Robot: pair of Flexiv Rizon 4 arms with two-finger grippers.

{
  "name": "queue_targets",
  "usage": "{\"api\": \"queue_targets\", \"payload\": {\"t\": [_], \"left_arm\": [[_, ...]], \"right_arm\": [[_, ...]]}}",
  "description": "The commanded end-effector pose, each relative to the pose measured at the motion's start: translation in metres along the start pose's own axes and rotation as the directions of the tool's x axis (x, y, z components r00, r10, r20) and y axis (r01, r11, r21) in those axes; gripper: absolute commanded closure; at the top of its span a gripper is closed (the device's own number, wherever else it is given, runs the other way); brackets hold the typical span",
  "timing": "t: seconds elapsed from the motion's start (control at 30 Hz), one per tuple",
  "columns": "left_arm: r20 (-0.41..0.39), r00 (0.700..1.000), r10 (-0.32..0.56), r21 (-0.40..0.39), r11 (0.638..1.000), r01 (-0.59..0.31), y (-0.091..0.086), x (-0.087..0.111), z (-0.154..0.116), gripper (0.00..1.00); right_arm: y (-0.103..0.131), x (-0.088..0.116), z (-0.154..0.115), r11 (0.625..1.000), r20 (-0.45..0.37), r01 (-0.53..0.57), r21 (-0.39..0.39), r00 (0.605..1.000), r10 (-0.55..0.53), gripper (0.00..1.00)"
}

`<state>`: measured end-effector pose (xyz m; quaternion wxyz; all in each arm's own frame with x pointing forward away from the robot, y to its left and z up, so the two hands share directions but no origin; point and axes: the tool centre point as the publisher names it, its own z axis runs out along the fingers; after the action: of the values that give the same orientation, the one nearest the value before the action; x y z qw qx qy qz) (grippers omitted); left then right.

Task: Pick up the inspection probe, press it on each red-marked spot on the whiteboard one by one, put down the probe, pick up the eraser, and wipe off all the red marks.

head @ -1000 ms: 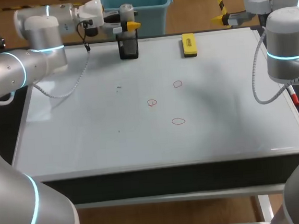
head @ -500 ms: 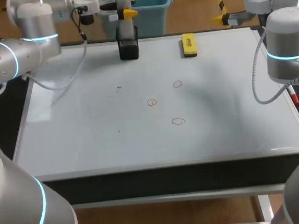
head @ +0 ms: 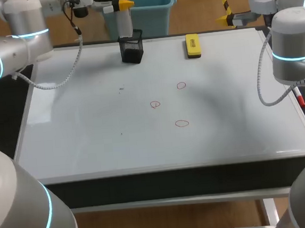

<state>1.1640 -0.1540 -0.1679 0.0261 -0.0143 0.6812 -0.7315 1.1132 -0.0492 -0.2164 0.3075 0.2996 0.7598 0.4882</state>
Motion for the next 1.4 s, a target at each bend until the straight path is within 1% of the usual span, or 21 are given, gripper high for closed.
{"api": "queue_targets", "payload": {"t": [0.03, 0.2, 0.27, 0.47, 0.63, 0.77, 0.83, 1.07, 1.37, 1.4], "left_arm": [[0.138, 0.99, 0.009, 0.001, 1.0, -0.009, -0.01, 0.013, -0.012, 1.0], [0.145, 0.989, 0.023, 0.015, 1.0, -0.025, -0.019, 0.02, -0.026, 1.0], [0.152, 0.988, 0.03, 0.008, 0.999, -0.032, -0.019, 0.022, -0.035, 1.0], [0.216, 0.976, 0.032, -0.024, 0.999, -0.027, -0.017, 0.031, -0.066, 1.0], [0.253, 0.967, 0.03, -0.034, 0.999, -0.022, -0.013, 0.039, -0.091, 1.0], [0.286, 0.958, 0.023, -0.044, 0.999, -0.01, -0.005, 0.044, -0.107, 1.0], [0.287, 0.958, 0.024, -0.04, 0.999, -0.014, 0.0, 0.047, -0.116, 1.0], [0.33, 0.944, -0.007, -0.058, 0.998, 0.027, 0.024, 0.055, -0.144, 1.0], [0.347, 0.936, 0.052, -0.033, 0.999, -0.043, 0.043, 0.063, -0.173, 1.0], [0.351, 0.935, 0.048, -0.034, 0.999, -0.038, 0.045, 0.062, -0.176, 1.0]], "right_arm": [[0.0, 0.0, 0.0, 1.0, -0.001, 0.0, 0.001, 1.0, 0.0, 0.0], [0.0, 0.0, 0.0, 1.0, -0.001, 0.0, 0.001, 1.0, 0.0, 0.0], [0.0, 0.0, 0.0, 1.0, -0.001, 0.0, 0.001, 1.0, 0.0, 0.0], [0.0, 0.0, 0.0, 1.0, -0.001, 0.0, 0.001, 1.0, 0.0, 0.0], [0.0, 0.0, 0.0, 1.0, -0.001, 0.0, 0.001, 1.0, 0.0, 0.0], [0.0, 0.0, 0.0, 1.0, -0.001, 0.0, 0.001, 1.0, 0.0, 0.0], [0.0, 0.0, 0.0, 1.0, -0.001, 0.0, 0.001, 1.0, 0.0, 0.0], [0.0, 0.0, 0.0, 1.0, -0.001, 0.0, 0.001, 1.0, 0.0, 0.0], [0.0, 0.0, 0.0, 1.0, -0.001, 0.0, 0.001, 1.0, 0.0, 0.0], [0.0, 0.0, 0.0, 1.0, -0.001, 0.0, 0.001, 1.0, 0.0, 0.0]]}}
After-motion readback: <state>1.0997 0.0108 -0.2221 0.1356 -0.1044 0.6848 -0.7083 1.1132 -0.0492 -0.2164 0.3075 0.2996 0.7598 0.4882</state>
